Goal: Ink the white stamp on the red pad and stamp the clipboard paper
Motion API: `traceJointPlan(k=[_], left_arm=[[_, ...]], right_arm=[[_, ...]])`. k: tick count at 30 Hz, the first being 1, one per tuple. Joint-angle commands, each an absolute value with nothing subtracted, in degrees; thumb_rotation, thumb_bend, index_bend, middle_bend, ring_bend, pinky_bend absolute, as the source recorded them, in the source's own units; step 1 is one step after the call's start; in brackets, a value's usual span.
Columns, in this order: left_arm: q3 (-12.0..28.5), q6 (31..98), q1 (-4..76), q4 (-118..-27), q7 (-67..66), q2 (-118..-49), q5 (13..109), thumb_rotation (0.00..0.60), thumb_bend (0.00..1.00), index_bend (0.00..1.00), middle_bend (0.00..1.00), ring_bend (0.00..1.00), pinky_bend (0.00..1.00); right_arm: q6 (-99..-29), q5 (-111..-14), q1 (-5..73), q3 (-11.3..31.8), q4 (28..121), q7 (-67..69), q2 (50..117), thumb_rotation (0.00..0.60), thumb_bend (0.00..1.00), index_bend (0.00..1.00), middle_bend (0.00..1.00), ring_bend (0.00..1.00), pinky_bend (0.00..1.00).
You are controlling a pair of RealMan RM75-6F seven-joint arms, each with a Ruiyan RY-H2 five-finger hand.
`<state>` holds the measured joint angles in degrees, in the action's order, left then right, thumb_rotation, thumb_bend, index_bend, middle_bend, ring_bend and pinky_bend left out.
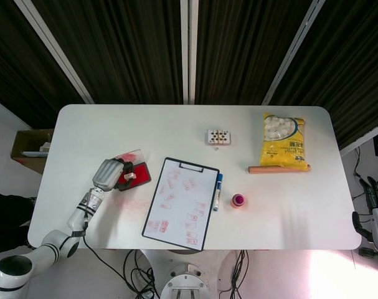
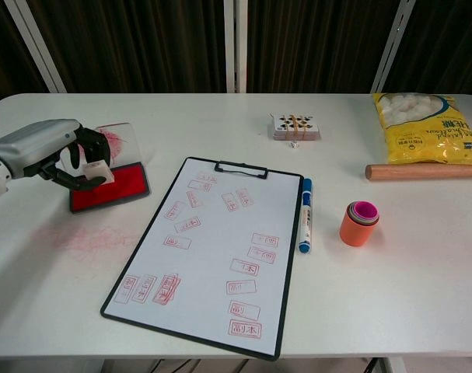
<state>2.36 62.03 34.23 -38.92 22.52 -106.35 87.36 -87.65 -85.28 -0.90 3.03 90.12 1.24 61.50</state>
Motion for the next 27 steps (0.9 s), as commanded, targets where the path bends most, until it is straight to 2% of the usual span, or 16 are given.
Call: traceJointPlan(k=[1, 12, 20, 27], left_arm=[[2.4, 61.9, 34.2, -38.3, 23.0, -106.6, 87.2, 0.6, 0.45, 0.67, 0.69, 0.46, 0.51], [2.5, 62.7, 34.3, -40.6, 24.6, -105.0, 87.1, 0.6, 0.45, 0.68, 0.7, 0.47, 0.51], [3.3, 66.2, 34.0, -53.5, 22.6, -98.4, 87.7, 0.6, 0.46, 0.68, 0.7, 0.49, 0.52], [3.9, 67.2, 34.3, -66.5, 15.6, -94.8, 88.0, 0.6, 0.46, 0.69, 0.7, 0.49, 0.52]], right_arm=[[-87.7, -85.3, -0.9, 3.0, 90.1, 1.2, 61.5, 0.6, 0.4, 0.0, 0.0, 0.0, 0.0], [-87.8, -85.5, -1.0, 2.9, 89.8, 1.5, 61.6, 0.6, 0.4, 0.0, 0.0, 0.0, 0.0], [-86.8, -85.7, -0.6, 2.6, 88.9, 2.2, 62.3, 0.6, 0.4, 0.0, 0.0, 0.0, 0.0], [-86.2, -86.0, -0.2, 2.5, 87.7, 3.0, 63.2, 0.6, 0.4, 0.0, 0.0, 0.0, 0.0]])
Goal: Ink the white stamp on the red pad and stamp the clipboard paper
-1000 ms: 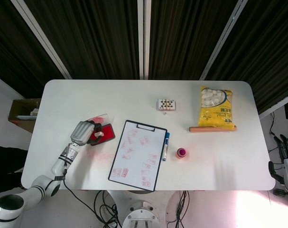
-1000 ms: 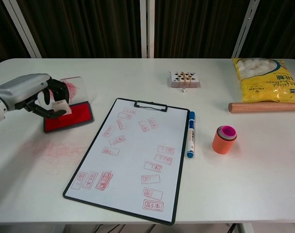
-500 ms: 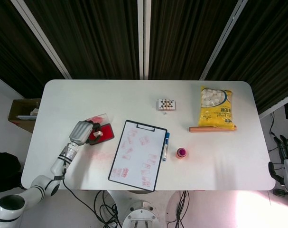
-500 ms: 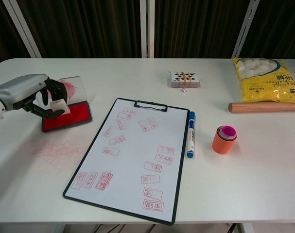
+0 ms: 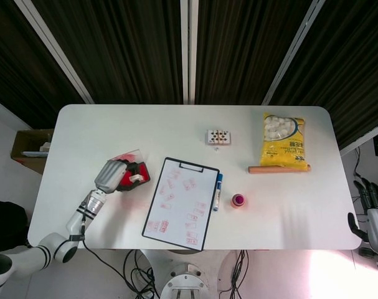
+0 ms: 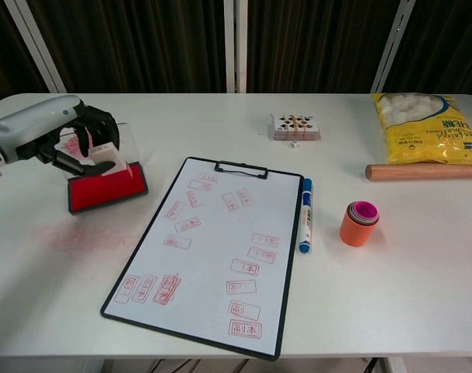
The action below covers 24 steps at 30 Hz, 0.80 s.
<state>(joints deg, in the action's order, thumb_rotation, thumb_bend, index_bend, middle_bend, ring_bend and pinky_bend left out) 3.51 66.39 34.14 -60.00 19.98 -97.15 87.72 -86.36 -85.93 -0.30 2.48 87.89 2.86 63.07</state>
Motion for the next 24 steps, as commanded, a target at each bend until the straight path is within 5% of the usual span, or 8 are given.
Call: traceJointPlan(k=[1, 10, 24], left_arm=[[3.8, 67.1, 34.5, -68.3, 14.1, -94.8, 88.1, 0.6, 0.46, 0.69, 0.7, 0.49, 0.52], [3.1, 64.2, 36.5, -74.1, 5.9, -99.3, 88.6, 0.6, 0.46, 0.69, 0.71, 0.49, 0.52], [3.0, 61.1, 38.2, -67.9, 1.2, -107.5, 87.7, 0.6, 0.46, 0.69, 0.71, 0.49, 0.52]], right_arm=[[-86.1, -86.0, -0.1, 2.5, 87.6, 3.1, 63.3, 0.6, 0.4, 0.0, 0.0, 0.0, 0.0], [-87.2, -87.0, -0.3, 2.3, 87.7, 3.8, 63.1, 0.6, 0.4, 0.0, 0.0, 0.0, 0.0], [-87.5, -86.5, -0.7, 2.4, 87.1, 5.1, 62.6, 0.6, 0.4, 0.0, 0.0, 0.0, 0.0]])
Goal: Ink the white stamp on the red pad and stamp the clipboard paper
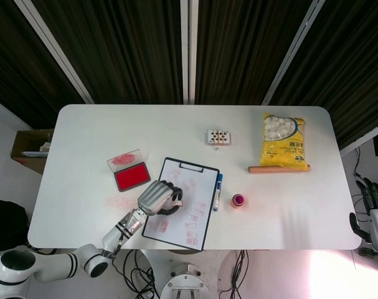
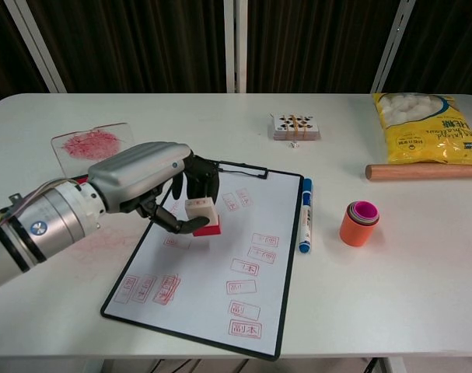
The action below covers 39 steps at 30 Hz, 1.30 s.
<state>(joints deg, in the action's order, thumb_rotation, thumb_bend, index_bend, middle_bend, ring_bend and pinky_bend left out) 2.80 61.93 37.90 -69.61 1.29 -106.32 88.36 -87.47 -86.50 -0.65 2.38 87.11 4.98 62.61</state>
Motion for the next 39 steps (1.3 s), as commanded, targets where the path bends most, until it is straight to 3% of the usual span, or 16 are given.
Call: traceJointPlan(k=[1, 30, 39], left_arm=[[3.0, 60.9, 38.3, -67.1, 1.4, -108.0, 87.6, 0.6, 0.46, 0.69, 0.71, 0.49, 0.52], [1.9, 59.6, 38.1, -56.7, 7.9, -113.2, 86.9, 0.6, 0.46, 0.71, 0.73, 0.51, 0.53], [2.1, 60.3, 38.1, -57.2, 9.1, -112.3, 87.5, 0.6, 0.46, 0.71, 0.73, 0.52, 0.53]], right_arm=[[-87.7, -86.4, -0.8, 2.5, 87.1, 5.2, 62.5, 0.6, 0.4, 0.0, 0.0, 0.0, 0.0], [-87.0, -85.8, -1.0, 2.3, 85.7, 5.9, 62.9, 0.6, 0.4, 0.0, 0.0, 0.0, 0.0], [-87.4, -85.9, -1.2, 2.4, 86.0, 5.8, 62.7, 0.6, 0.4, 0.0, 0.0, 0.0, 0.0]])
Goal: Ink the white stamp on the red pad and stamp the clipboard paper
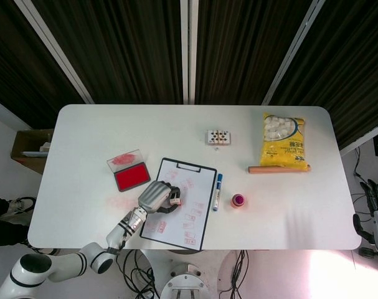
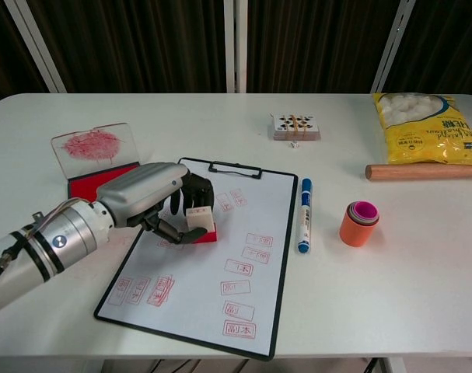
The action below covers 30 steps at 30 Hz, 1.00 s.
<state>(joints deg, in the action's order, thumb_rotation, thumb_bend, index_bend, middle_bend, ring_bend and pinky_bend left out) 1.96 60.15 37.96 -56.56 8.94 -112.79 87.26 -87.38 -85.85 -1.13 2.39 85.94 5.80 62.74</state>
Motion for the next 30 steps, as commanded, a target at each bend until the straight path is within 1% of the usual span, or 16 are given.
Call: traceJointPlan(k=[1, 6, 12, 16, 21, 25, 30], left_arm=[[2.3, 60.6, 38.3, -57.8, 9.1, -111.9, 87.7, 0.6, 0.46, 0.72, 0.73, 0.52, 0.53], [3.4, 61.7, 38.5, -61.8, 8.9, -109.4, 87.8, 0.6, 0.46, 0.72, 0.74, 0.52, 0.53], [5.5, 64.8, 37.6, -70.3, 8.2, -103.1, 87.1, 0.6, 0.46, 0.72, 0.74, 0.52, 0.53], [4.7, 67.6, 35.3, -74.2, 7.4, -98.2, 87.5, 0.6, 0.46, 0.72, 0.74, 0.52, 0.53], [2.3, 69.1, 32.0, -73.8, 6.9, -94.1, 86.7, 0.6, 0.46, 0.71, 0.73, 0.52, 0.53], [0.5, 71.2, 28.4, -70.3, 9.5, -92.3, 85.9, 0.6, 0.46, 0.71, 0.73, 0.52, 0.53], [-0.5, 72.3, 24.9, -65.1, 13.8, -92.0, 84.3, 0.6, 0.45, 0.71, 0.73, 0.52, 0.53]], right_arm=[[-87.4, -86.0, -1.2, 2.3, 86.1, 5.9, 62.6, 0.6, 0.4, 0.0, 0.0, 0.0, 0.0], [-87.2, -86.6, -1.0, 2.1, 86.8, 7.0, 62.1, 0.6, 0.4, 0.0, 0.0, 0.0, 0.0], [-87.7, -87.0, -1.0, 2.2, 87.4, 6.7, 61.8, 0.6, 0.4, 0.0, 0.0, 0.0, 0.0], [-87.8, -87.0, -1.0, 2.3, 87.8, 6.6, 61.6, 0.6, 0.4, 0.0, 0.0, 0.0, 0.0], [-87.0, -86.6, -0.7, 2.2, 87.7, 6.1, 61.9, 0.6, 0.4, 0.0, 0.0, 0.0, 0.0], [-86.9, -87.0, -0.5, 2.1, 87.6, 5.7, 62.4, 0.6, 0.4, 0.0, 0.0, 0.0, 0.0], [-86.7, -86.6, -0.5, 2.1, 87.6, 5.3, 62.5, 0.6, 0.4, 0.0, 0.0, 0.0, 0.0]])
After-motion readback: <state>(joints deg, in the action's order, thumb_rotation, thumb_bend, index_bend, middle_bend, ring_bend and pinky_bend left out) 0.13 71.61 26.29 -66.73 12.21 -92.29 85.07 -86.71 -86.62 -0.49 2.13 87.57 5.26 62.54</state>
